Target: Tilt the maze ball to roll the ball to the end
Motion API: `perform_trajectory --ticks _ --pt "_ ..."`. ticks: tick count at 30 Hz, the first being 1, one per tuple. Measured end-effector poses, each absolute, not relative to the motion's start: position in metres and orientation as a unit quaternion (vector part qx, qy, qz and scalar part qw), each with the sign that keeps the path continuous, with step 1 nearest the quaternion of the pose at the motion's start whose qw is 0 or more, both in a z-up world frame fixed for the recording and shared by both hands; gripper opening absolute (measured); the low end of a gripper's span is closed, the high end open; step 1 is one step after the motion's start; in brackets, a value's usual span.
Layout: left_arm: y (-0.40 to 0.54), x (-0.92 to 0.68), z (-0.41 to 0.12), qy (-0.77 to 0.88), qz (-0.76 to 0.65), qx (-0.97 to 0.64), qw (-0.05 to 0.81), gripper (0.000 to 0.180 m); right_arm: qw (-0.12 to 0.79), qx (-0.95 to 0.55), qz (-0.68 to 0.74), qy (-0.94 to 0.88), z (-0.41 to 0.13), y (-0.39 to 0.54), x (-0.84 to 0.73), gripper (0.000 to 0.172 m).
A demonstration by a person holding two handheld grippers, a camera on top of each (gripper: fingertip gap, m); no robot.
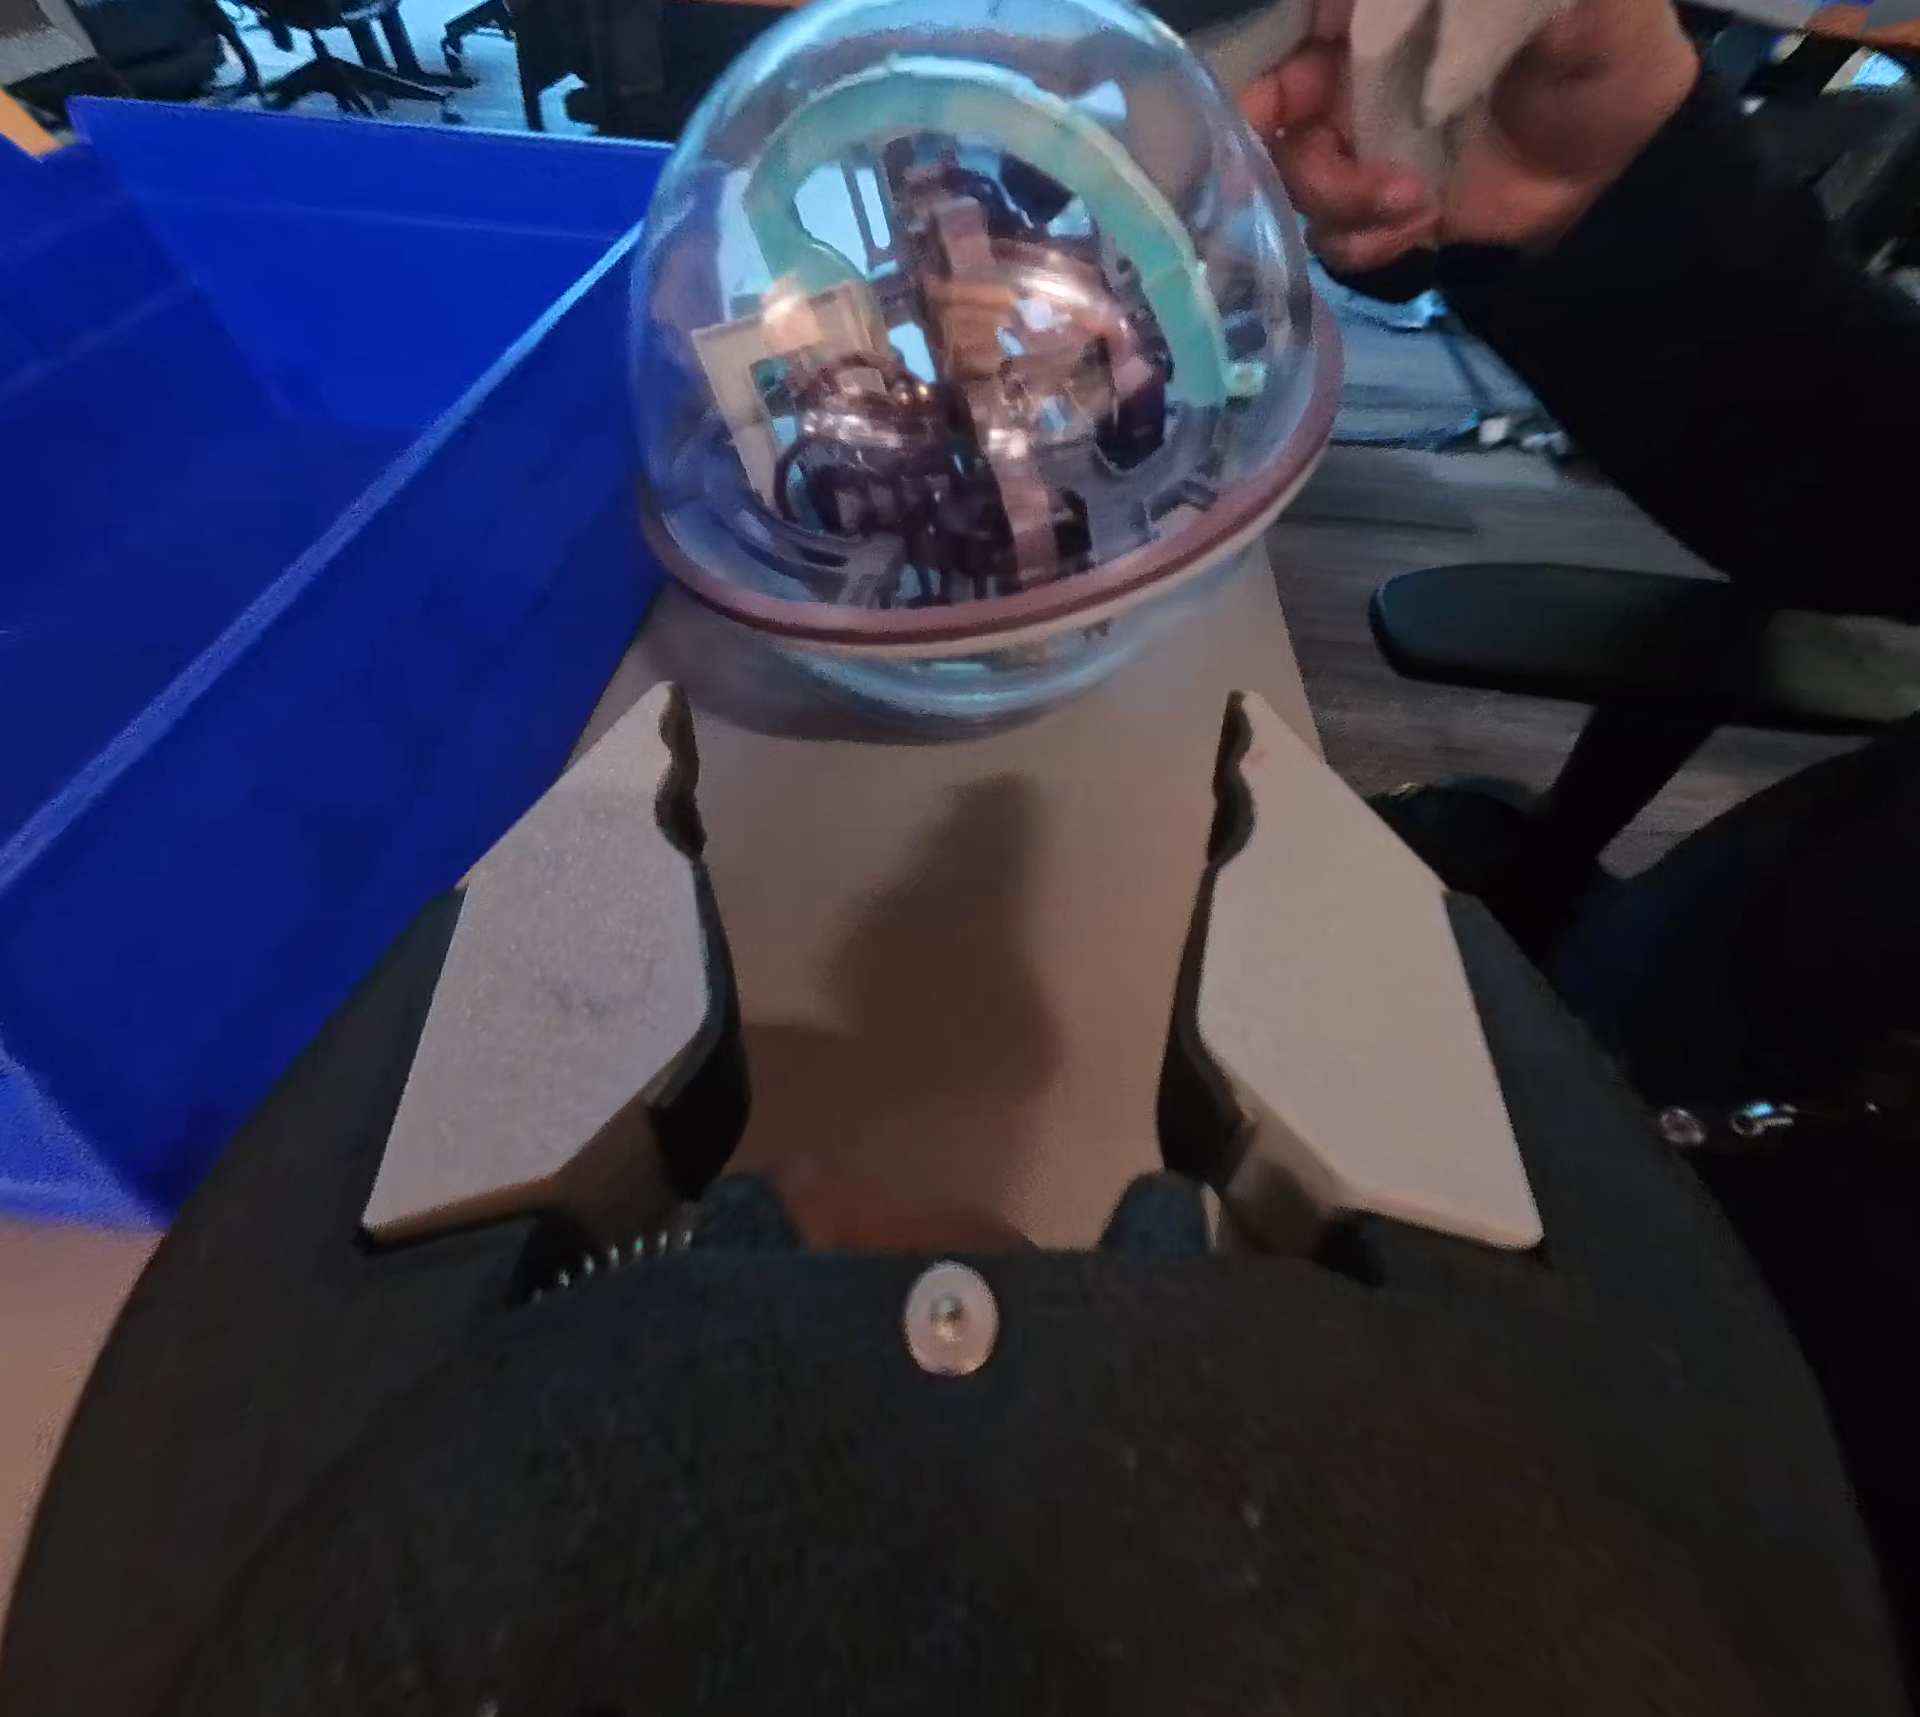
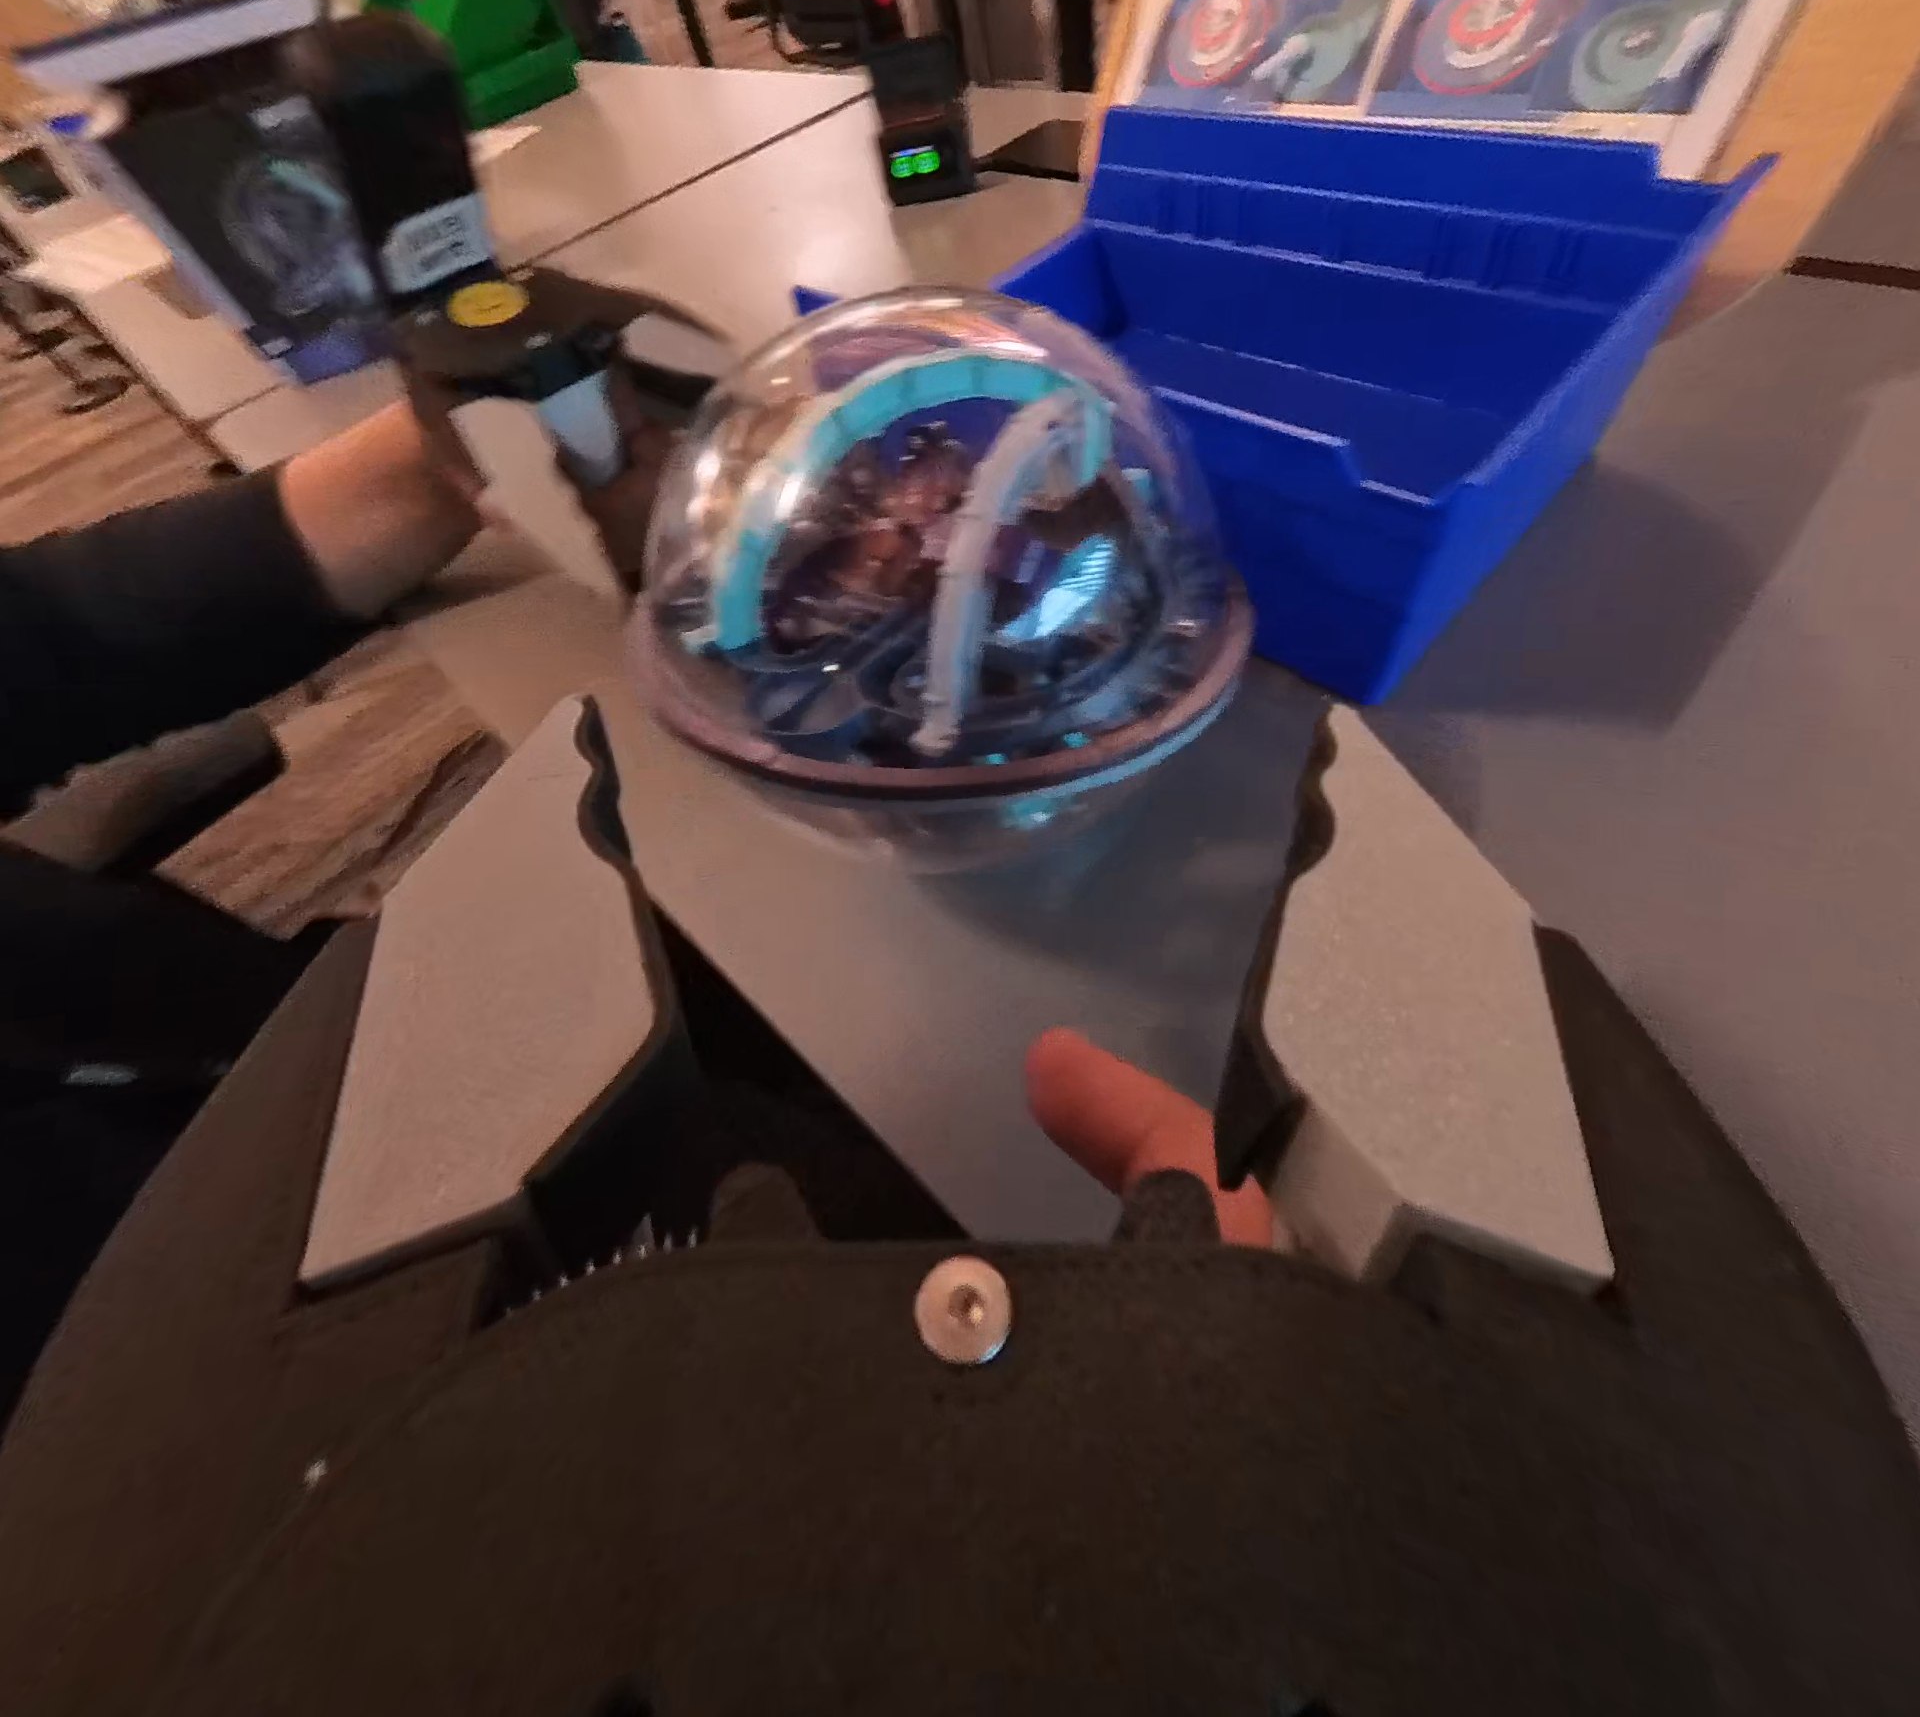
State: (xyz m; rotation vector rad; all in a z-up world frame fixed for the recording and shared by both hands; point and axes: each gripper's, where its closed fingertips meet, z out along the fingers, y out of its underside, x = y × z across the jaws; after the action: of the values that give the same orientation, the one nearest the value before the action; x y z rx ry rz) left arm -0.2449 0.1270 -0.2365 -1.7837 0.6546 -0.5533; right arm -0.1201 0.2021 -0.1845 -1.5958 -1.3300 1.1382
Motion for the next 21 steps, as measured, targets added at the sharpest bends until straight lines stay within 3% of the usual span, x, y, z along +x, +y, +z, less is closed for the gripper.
perform_trajectory --ticks 2,3,5,11,21 --pt "0.131 -0.241 -0.230 0.280 -0.264 -0.745 0.544 0.100 0.359 -0.603 0.453 -0.550 -0.183 0.182 -0.120 0.103" --pt "0.132 -0.237 -0.226 0.287 -0.280 -0.738 0.542 0.104 0.352 -0.601 0.453 -0.556 -0.183 0.177 -0.120 0.101" --pt "0.133 -0.231 -0.223 0.303 -0.291 -0.731 0.538 0.105 0.349 -0.615 0.460 -0.536 -0.181 0.177 -0.123 0.115" --pt "0.142 -0.222 -0.235 0.333 -0.283 -0.738 0.514 0.107 0.350 -0.668 0.414 -0.509 -0.205 0.188 -0.134 0.121" --pt "0.105 -0.210 -0.245 0.393 -0.260 -0.719 0.510 0.107 0.342 -0.627 0.427 -0.554 -0.206 0.199 -0.143 0.115"
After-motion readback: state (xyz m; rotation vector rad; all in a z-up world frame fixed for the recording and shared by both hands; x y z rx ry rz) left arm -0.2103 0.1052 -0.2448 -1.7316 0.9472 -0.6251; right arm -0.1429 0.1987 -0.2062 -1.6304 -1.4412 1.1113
